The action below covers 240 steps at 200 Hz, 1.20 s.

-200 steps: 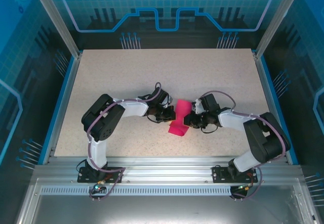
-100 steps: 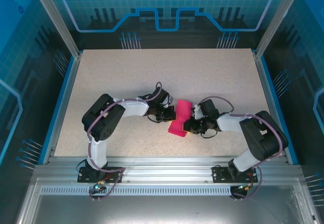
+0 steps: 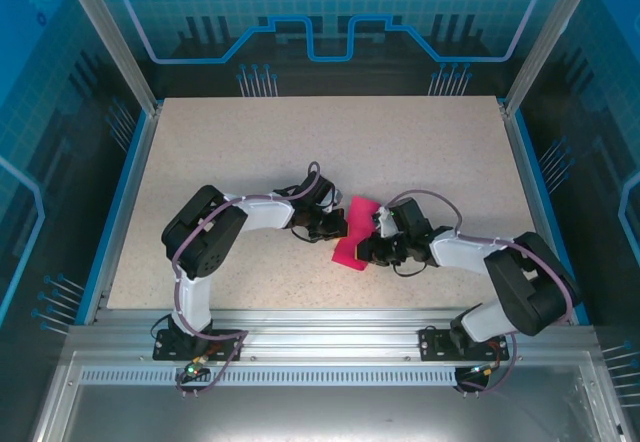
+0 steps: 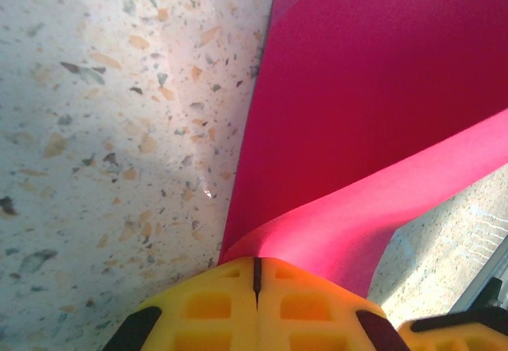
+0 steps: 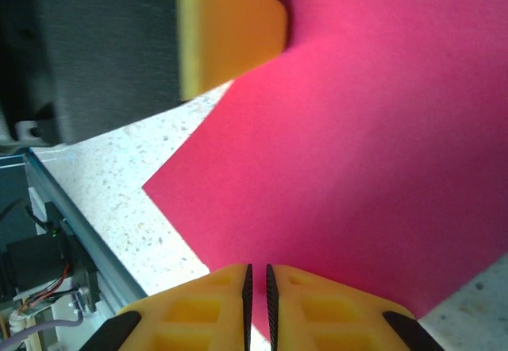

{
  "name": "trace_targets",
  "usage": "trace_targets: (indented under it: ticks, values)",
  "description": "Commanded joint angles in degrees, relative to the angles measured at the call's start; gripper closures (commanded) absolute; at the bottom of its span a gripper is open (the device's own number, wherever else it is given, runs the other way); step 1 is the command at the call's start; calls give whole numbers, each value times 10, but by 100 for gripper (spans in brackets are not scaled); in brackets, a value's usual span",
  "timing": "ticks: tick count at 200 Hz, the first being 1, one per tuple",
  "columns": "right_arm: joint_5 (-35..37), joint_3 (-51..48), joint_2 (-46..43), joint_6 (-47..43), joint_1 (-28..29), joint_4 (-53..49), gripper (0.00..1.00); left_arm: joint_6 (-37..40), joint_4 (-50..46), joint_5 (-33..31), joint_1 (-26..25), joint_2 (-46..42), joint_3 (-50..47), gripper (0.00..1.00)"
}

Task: Fold a paper plane with a square sheet of paper (pick it up from the middle)
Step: Fold the square sheet of paper in half at the center of the table.

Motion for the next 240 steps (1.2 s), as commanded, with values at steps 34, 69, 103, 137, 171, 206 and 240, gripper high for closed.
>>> trace_targets:
  ticks: [34, 69, 103, 137, 171, 206, 240]
  values:
    - [10, -50, 61, 21, -5, 46, 84, 18, -56, -11, -10, 24, 2, 100]
    - [-6, -38, 12, 25, -7, 22, 83, 23, -56, -14, -10, 24, -2, 100]
    - [11, -26, -49, 32, 31, -21, 82, 25, -56, -14, -10, 23, -3, 100]
    - [20, -52, -45, 43, 33, 0, 81, 28, -57, -16, -10, 22, -3, 100]
    - [2, -61, 2, 45, 33, 34, 81, 28, -53, -16, -10, 23, -5, 100]
    - [32, -72, -6, 41, 28, -3, 81, 28, -52, -15, -10, 19, -7, 100]
    - [26, -73, -64, 45, 1, -30, 81, 36, -52, -19, -10, 12, -13, 100]
